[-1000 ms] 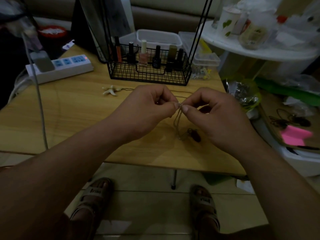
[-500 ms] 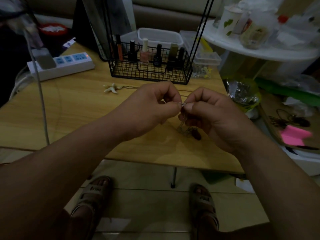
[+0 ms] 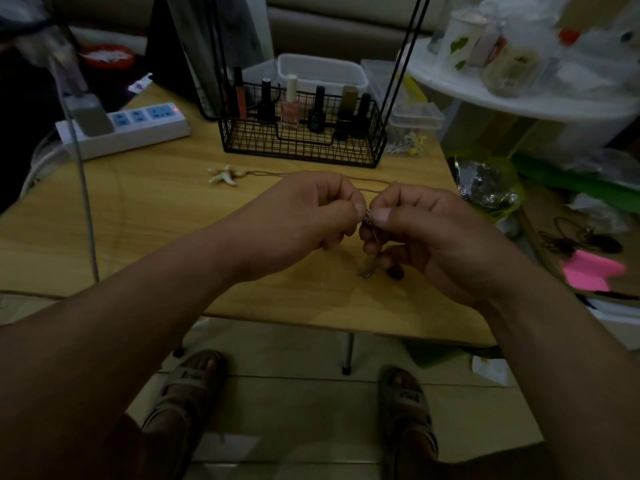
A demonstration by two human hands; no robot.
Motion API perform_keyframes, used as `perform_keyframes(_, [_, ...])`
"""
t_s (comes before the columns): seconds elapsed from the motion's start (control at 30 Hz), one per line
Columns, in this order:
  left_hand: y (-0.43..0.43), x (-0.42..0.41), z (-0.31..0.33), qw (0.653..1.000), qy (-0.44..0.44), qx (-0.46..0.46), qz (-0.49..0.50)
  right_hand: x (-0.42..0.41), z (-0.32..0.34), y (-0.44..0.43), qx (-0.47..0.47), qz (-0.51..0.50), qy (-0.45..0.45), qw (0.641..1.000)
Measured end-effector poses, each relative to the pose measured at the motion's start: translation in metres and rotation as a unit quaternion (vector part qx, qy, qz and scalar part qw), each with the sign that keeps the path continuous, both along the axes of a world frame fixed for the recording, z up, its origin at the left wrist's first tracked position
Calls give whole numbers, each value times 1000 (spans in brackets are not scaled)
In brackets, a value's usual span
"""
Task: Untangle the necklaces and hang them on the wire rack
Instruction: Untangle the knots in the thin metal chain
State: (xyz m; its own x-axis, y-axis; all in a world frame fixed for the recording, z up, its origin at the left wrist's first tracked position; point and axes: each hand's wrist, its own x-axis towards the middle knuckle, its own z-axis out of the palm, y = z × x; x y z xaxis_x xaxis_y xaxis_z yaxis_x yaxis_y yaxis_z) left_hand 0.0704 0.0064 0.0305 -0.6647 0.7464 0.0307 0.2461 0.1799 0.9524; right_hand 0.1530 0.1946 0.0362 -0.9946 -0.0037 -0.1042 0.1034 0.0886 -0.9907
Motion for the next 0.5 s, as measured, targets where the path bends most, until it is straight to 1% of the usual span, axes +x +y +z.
perform_keyframes(0.17, [0,-3,-1,1000,9,-6,-9,-1,-2,-1,15,-17,21,1000])
perform_keyframes(0.23, [-1,-5,-2,1000,14,-14,-11,-1,-4,-2,61,-38,35,997])
perform_keyframes(0.33, [0,-4,-4,999,33,-30,-6,0,-5,-7,162,-65,63,983])
perform_keyframes(0.4, [1,-4,-6,999,35,-23,-1,0,-4,-9,179,-81,72,978])
perform_keyframes(0.5, [0,-7,-6,1000,7,11,9,-1,-2,-10,186,-77,66,977])
